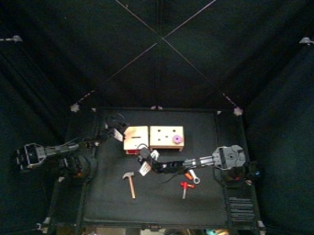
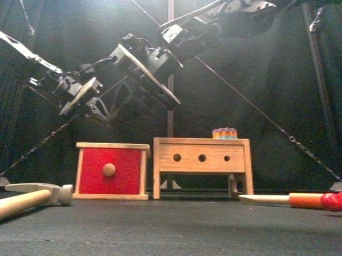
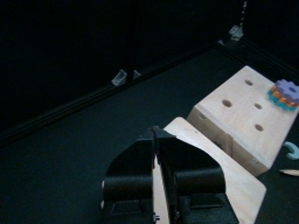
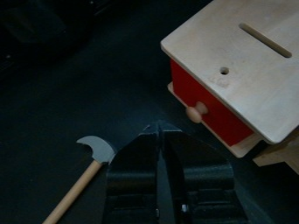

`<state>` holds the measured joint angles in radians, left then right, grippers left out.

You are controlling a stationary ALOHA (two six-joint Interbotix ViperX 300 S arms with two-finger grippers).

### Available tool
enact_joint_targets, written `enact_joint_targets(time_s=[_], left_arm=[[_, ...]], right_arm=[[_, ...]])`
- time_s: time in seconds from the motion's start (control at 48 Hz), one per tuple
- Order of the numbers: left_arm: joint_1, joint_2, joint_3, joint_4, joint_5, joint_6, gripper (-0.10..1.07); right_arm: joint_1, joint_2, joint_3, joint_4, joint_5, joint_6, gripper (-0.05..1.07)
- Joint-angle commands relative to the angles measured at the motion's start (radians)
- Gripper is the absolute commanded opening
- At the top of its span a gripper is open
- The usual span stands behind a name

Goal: Grab red spinning screw

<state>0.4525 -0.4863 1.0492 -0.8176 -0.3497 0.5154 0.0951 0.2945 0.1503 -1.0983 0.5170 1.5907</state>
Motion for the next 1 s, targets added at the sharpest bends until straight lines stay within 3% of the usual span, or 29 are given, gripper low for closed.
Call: enact_joint_targets(time_s=[0.0,0.438,0.708,0.833,0.979], left_arm=[[-0.035,-0.011,0.003,0.018,-0.006,0.003,0.39],[-0.318,-0.034,0.051,0.29,-0.008,-0.003,0.4],[-0.388,-0.034,0.054,0.302,-0.009,-0.005,0.4],[-0.394,-0.034,0.054,0.296,-0.009,-0.005,0.4],[-0.411,-0.035,0.054,0.296,-0.009,-0.002,0.4]], right_arm=[[0.02,-0.077,0.014,0.011,0.025,0.0,0.3],[0.213,-0.233,0.284,0.209,0.112,0.0,0.31],[0.385,-0.276,0.408,0.264,0.129,0.012,0.32],[0.423,-0.288,0.434,0.411,0.13,0.011,0.42],[0.44,-0.299,0.443,0.617,0.133,0.006,0.63]])
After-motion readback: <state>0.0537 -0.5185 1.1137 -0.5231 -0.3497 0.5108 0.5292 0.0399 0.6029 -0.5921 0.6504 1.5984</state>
